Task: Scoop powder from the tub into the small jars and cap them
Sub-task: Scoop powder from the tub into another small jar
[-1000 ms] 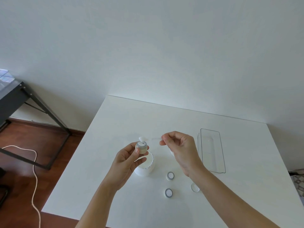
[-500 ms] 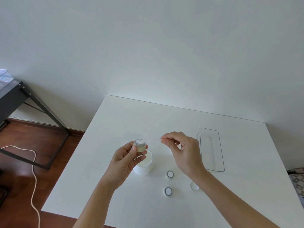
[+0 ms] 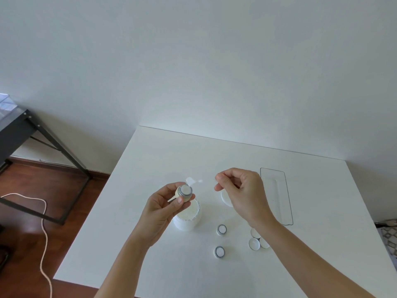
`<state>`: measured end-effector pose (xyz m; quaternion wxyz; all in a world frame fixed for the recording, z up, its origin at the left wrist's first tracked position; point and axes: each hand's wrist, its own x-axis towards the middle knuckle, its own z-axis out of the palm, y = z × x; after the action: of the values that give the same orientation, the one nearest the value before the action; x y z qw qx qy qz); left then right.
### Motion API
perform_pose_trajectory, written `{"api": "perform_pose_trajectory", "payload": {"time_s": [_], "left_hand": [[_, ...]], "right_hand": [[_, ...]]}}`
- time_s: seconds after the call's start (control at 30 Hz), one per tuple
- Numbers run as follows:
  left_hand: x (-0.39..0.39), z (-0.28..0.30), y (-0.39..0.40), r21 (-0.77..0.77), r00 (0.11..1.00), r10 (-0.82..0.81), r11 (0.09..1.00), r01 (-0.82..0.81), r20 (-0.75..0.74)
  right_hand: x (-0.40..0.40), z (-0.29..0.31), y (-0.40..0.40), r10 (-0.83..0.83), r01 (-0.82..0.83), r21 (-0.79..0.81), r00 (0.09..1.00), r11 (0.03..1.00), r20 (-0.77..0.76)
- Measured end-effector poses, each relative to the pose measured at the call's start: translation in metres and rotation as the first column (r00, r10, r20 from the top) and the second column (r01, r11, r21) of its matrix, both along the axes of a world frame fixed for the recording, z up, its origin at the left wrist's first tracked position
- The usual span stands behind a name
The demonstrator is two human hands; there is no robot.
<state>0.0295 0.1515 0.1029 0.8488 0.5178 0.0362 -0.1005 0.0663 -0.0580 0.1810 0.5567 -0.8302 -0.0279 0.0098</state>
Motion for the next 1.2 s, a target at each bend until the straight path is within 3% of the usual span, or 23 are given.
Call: {"api": "perform_pose_trajectory", "payload": {"time_s": [0.23, 0.57, 0.73, 0.97, 1.2], "left_hand": [[0.001, 0.002, 0.0, 0.033, 1.0, -0.009, 0.999, 0.01, -0.008], [0.0, 0.004, 0.001, 0.042, 0.998, -0.06, 0.997, 0.061, -0.022], [0.0, 0.004, 0.003, 0.035, 0.999, -0.038, 0.999, 0.039, -0.024], [0.0, 0.002, 0.003, 0.006, 1.0, 0.012, 1.0, -0.011, -0.009], [0.002, -0.002, 0.004, -0.019, 0.997, 0.07, 0.997, -0.069, 0.033]], "right_hand": [[0.006, 0.003, 0.0, 0.031, -0.034, -0.075, 0.999, 0.997, -0.035], [0.011, 0.016, -0.003, 0.201, -0.199, -0.143, 0.98, 0.97, 0.003], [0.018, 0.018, -0.009, 0.126, -0.119, -0.126, 0.991, 0.985, 0.049], [0.015, 0.006, -0.007, 0.119, -0.118, -0.148, 0.993, 0.982, -0.006], [0.005, -0.007, -0.002, 0.101, -0.107, -0.041, 0.987, 0.993, -0.123]]}}
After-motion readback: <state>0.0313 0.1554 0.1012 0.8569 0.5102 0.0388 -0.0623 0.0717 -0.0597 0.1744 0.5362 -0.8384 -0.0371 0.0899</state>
